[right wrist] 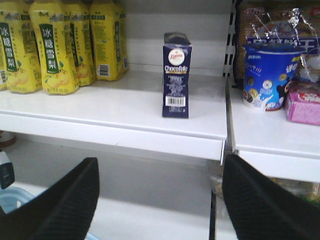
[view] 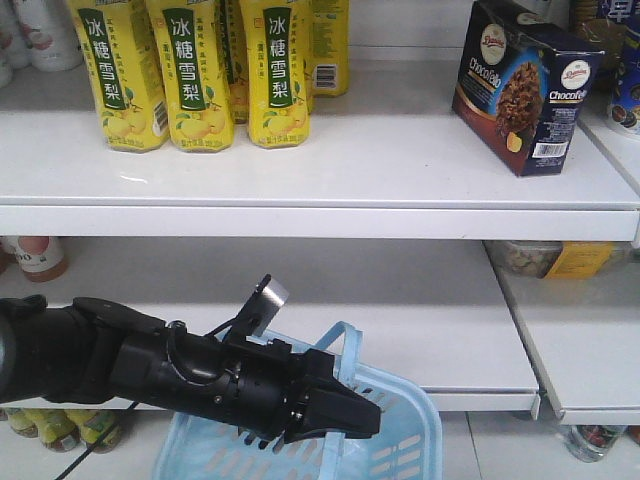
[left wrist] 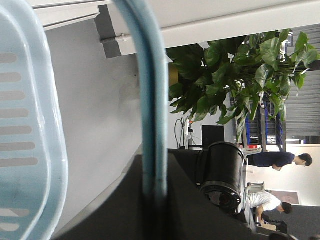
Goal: Left arm holds basket, right arm returns cookies
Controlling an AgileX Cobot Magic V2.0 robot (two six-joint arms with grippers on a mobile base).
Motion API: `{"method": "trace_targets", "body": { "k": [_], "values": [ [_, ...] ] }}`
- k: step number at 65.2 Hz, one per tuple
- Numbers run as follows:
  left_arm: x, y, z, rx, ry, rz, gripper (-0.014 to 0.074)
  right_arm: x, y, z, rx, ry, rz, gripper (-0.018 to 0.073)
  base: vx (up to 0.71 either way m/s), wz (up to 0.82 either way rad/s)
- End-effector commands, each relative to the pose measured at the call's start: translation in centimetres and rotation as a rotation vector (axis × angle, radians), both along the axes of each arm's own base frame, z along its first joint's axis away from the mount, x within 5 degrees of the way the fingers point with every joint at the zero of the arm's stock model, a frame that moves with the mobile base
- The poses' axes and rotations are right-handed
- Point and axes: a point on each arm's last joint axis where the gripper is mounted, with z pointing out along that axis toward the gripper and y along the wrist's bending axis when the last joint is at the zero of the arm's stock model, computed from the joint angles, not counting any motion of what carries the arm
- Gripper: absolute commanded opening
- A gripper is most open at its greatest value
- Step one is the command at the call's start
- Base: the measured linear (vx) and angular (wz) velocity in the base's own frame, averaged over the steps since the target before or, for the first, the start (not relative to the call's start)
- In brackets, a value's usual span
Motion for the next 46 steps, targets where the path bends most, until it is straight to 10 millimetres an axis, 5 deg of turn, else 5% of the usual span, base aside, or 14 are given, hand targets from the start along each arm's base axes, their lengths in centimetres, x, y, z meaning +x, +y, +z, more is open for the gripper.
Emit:
{"method": "trace_targets", "body": {
  "k": [1,8,28,46],
  "values": [
    [0.0,-0.2,2.7,-0.106,-0.049,0.003,-0.0006,0.0,0.0,-1.3,0.028,-0.109,-0.003,0.0508,0.00,0.00],
    [0.0,-0.2,2.7,-0.106,-0.049,0.003,-0.0006,-0.6,0.0,-4.1,0.091,-0.189,0.014,0.0508,0.00,0.00],
    [0.0,-0.1,2.6,-0.100,-0.050,0.003,-0.0006,4.3,0.7,-11.1,0.056,0.018,-0.010,0.0508,0.00,0.00],
    [0.0,-0.1,2.6,-0.100,-0.050,0.004,-0.0006,5.0,0.7,-11.0,0.080,-0.052,-0.019,0.0508,0.00,0.00]
  ]
}}
